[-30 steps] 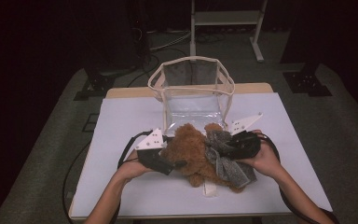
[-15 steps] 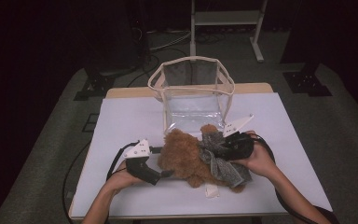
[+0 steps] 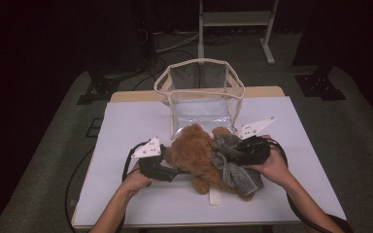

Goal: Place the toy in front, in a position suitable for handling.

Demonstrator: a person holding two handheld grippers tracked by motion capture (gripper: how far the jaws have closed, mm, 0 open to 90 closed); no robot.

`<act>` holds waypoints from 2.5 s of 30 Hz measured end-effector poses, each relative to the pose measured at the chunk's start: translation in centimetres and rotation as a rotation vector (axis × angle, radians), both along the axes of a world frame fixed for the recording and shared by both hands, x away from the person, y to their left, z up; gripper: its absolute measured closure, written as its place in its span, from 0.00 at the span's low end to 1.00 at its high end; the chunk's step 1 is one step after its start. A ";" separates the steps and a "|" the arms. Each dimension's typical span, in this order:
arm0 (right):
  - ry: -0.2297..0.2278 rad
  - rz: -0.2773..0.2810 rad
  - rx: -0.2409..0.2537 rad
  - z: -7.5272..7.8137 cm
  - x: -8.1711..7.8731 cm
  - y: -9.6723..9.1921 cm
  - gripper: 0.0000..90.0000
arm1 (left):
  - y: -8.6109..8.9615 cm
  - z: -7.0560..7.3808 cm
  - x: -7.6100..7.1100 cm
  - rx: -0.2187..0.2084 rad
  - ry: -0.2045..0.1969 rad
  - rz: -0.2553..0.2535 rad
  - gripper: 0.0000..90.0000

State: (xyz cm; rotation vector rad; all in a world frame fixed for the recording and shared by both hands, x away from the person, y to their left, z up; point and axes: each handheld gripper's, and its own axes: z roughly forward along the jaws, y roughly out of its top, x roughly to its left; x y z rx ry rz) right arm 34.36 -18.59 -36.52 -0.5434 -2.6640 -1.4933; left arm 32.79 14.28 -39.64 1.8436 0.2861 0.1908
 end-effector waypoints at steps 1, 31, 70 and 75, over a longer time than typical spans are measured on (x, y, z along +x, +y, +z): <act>-0.009 0.003 0.014 0.4 -0.1 0.0 0.89 | -0.1 0.7 0.0 0.003 -0.024 -0.004 0.36; -0.130 0.166 -0.094 16.6 0.1 0.1 0.88 | -6.5 8.9 -2.2 0.119 -0.315 -0.067 0.42; -0.132 0.195 -0.157 13.9 1.0 6.7 0.88 | -4.3 10.4 -3.2 0.253 -0.257 -0.066 0.16; -0.144 0.203 -0.127 13.5 0.7 7.1 0.88 | -2.5 9.0 -3.3 0.217 -0.251 -0.057 0.23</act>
